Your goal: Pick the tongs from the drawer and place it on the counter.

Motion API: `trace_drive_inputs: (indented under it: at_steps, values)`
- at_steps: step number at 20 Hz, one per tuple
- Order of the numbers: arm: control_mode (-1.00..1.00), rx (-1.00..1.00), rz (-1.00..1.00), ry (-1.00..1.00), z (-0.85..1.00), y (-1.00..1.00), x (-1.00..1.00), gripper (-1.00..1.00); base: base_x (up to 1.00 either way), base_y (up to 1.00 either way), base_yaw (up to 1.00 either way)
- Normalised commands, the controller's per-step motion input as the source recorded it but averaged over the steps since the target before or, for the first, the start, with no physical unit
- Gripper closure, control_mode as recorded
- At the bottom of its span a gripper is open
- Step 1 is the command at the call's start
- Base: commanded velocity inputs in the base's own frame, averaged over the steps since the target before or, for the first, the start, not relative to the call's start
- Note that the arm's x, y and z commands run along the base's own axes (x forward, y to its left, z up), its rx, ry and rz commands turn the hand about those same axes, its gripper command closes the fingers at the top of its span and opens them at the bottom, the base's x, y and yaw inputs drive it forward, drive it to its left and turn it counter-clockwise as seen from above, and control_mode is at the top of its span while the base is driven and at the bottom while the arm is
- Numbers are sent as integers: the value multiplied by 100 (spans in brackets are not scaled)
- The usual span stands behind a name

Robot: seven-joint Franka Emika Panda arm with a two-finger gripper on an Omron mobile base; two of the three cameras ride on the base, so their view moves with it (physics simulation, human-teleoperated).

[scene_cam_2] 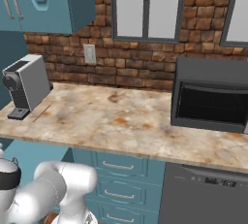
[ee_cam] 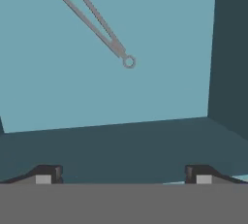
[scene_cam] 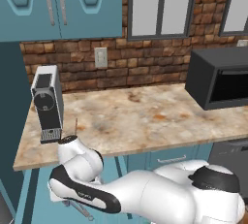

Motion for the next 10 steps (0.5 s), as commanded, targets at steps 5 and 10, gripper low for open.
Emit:
trace_drive_inputs:
  at_steps: [5, 10]
  values:
    - [-100, -9, 0, 0, -14, 57, 78, -100, 0, 0, 0]
    - [-100, -14, 7, 0, -39, 17, 60, -100, 0, 0, 0]
